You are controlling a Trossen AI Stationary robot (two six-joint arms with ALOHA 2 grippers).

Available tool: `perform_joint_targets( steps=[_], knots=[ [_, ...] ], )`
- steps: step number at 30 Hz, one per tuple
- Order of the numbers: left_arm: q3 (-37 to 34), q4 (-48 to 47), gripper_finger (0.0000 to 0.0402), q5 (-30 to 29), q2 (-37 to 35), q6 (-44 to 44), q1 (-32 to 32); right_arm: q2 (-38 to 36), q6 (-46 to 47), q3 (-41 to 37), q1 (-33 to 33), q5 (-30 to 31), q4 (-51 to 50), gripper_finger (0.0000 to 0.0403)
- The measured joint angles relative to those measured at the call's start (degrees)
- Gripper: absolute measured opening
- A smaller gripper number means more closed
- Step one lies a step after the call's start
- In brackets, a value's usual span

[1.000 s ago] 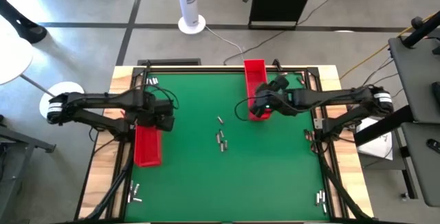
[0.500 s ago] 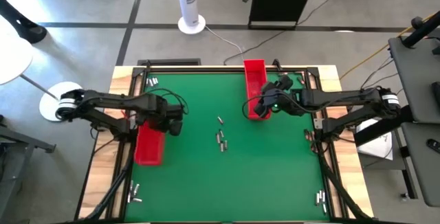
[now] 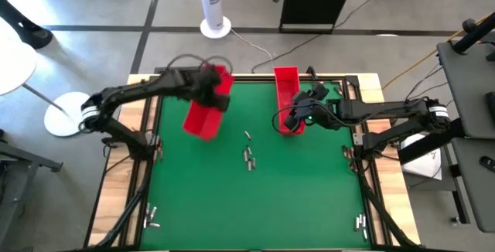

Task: Sort batteries
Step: Move the left red bin into the top left of the table

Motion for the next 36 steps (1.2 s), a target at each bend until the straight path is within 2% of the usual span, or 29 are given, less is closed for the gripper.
perform_joint_targets(
  steps=[2,6,14,17,20,23,29,36],
  knots=[
    [2.6,2.8,0.0001,3.9,3.0,0.7,2.9,0.0,0.3,0.0,0.0,0.0,0.0,0.0219],
    [8.5,-2.3,0.0000,7.7,9.4,-0.2,6.8,0.0,0.6,0.0,-0.1,0.0,-1.4,0.0222],
    [23.2,-12.7,0.0000,13.2,23.0,-3.3,7.8,0.1,4.5,-0.8,-0.1,0.0,-5.8,0.0238],
    [29.6,-19.8,0.0000,12.4,28.4,-4.2,7.9,0.0,6.3,-2.0,0.4,-0.1,-7.5,0.0244],
    [34.7,-25.8,0.0000,9.0,33.0,-7.5,8.3,-0.5,8.0,-3.3,2.2,-0.1,-8.6,0.0249],
    [38.5,-27.6,0.0000,8.0,35.4,-7.7,7.7,-0.7,10.6,-4.1,4.8,-0.1,-10.1,0.0251],
    [40.3,-27.7,0.0000,7.0,37.9,-10.7,7.3,-0.8,16.1,-4.5,10.7,0.0,-10.9,0.0247],
    [38.9,-27.3,0.0000,4.4,38.1,-11.9,7.3,-2.0,23.9,-4.5,16.2,3.8,-16.8,0.0265]
  ],
)
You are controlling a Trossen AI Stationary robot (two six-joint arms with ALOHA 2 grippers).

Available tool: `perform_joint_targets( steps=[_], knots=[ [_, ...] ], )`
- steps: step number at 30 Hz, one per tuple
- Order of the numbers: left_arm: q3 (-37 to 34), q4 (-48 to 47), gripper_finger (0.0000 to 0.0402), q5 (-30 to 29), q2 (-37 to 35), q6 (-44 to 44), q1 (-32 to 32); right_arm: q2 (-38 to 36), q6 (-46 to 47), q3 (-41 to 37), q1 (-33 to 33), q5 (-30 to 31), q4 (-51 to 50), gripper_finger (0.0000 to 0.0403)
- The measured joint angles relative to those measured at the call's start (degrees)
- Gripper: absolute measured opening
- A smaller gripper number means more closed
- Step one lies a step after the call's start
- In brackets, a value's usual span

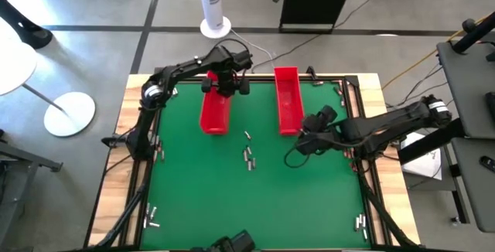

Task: Sort batteries
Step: Move the left red bin into the top left of the table, then adjust the red bins

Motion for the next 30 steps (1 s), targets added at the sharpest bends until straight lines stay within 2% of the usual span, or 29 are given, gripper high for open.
perform_joint_targets(
  steps=[4,10,16,21,27,30],
  knots=[
    [0.0,0.4,0.0018,-0.4,0.0,0.4,-0.1,-1.2,2.1,0.0,-0.2,0.3,-2.2,0.0281],
    [0.0,0.7,0.0071,1.1,0.0,2.9,-1.2,-2.3,2.3,0.0,-4.3,0.4,-1.6,0.0307],
    [-0.1,0.4,0.0110,3.1,-1.2,7.8,-2.3,-2.4,1.3,0.0,-13.0,-1.3,-1.6,0.0317],
    [-0.1,-1.1,0.0132,3.8,-5.9,13.2,-2.5,-2.4,-1.8,0.0,-22.2,-7.1,2.1,0.0313],
    [-0.3,-2.8,0.0151,-3.2,-15.5,18.2,-1.1,0.0,-3.2,0.0,-31.4,-11.6,7.5,0.0299],
    [-2.6,-1.9,0.0156,-5.7,-19.7,19.6,-0.2,2.6,-3.1,0.0,-34.4,-14.2,7.9,0.0293]
  ],
)
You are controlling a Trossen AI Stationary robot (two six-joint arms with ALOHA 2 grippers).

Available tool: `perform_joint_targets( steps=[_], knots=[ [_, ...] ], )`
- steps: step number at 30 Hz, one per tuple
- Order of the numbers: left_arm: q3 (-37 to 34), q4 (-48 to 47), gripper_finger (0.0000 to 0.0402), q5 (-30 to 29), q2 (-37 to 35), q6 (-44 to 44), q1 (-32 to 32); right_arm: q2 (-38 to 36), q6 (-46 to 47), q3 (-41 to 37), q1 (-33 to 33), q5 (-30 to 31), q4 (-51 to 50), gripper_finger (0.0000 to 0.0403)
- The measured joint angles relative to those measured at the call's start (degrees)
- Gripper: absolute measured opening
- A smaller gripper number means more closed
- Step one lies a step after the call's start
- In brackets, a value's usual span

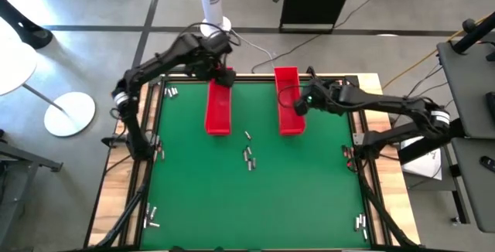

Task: Sort batteries
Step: Adjust the red bins

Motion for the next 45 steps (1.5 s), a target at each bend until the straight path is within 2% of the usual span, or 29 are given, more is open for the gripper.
perform_joint_targets(
  steps=[3,7,11,15,18,24,28,33,39,45],
  knots=[
    [-5.2,2.0,0.0157,-0.1,-3.2,2.1,1.6,3.2,0.1,0.0,-2.3,-2.9,1.9,0.0290],
    [-15.8,8.7,0.0158,-0.2,-7.0,6.1,5.1,7.2,-0.5,0.8,-5.5,-6.7,6.3,0.0293],
    [-25.8,18.1,0.0158,0.2,-9.5,11.1,8.9,10.6,-0.1,3.0,-8.7,-6.7,6.4,0.0294],
    [-31.4,24.4,0.0158,0.6,-11.4,17.2,12.7,13.4,1.4,4.6,-9.7,-8.9,6.5,0.0287],
    [-33.9,24.7,0.0158,0.3,-13.3,21.8,14.5,14.5,2.8,4.7,-9.2,-11.6,6.3,0.0279],
    [-41.5,24.7,0.0158,-4.3,-17.5,27.3,14.5,14.5,5.3,4.7,-6.6,-12.5,6.2,0.0265],
    [-46.8,27.0,0.0158,-5.2,-19.4,28.6,14.0,13.7,5.5,4.7,-5.8,-14.7,3.9,0.0257],
    [-53.4,32.7,0.0158,-5.2,-22.3,30.0,12.5,13.4,7.8,4.6,-4.6,-14.7,-0.1,0.0244],
    [-60.9,42.9,0.0158,-3.7,-23.8,34.4,9.0,13.6,7.7,4.6,-2.9,-16.8,4.2,0.0235],
    [-63.3,50.5,0.0158,-3.8,-22.9,34.7,8.7,13.5,7.4,4.6,-2.9,-15.5,5.7,0.0240]
  ],
)
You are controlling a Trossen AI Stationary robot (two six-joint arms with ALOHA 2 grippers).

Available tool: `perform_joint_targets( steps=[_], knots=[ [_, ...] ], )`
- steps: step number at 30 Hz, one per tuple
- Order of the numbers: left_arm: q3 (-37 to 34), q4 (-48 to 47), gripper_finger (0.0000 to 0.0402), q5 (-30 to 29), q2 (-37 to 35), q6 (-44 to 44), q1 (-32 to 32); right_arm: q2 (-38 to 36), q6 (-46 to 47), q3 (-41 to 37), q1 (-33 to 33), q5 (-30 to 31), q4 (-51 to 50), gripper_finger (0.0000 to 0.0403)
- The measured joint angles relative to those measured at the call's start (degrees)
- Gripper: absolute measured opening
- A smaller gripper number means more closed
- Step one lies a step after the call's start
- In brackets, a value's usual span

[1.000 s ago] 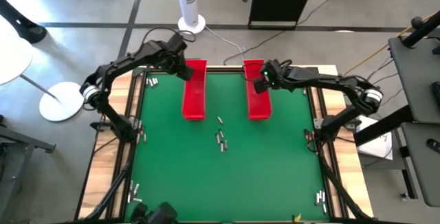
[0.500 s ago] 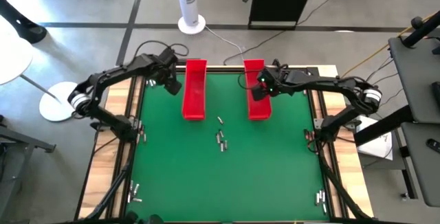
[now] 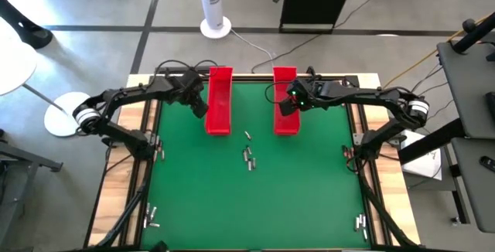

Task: Sort batteries
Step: Adjust the red bins

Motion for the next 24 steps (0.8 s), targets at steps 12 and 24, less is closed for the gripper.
perform_joint_targets(
  steps=[12,24],
  knots=[
    [0.1,5.5,0.0158,3.1,2.6,1.6,-0.2,2.3,0.1,0.0,-1.9,3.9,5.0,0.0255],
    [1.1,5.8,0.0158,2.7,2.0,4.9,-0.4,2.8,0.3,0.0,-2.2,0.6,8.3,0.0251]
  ],
)
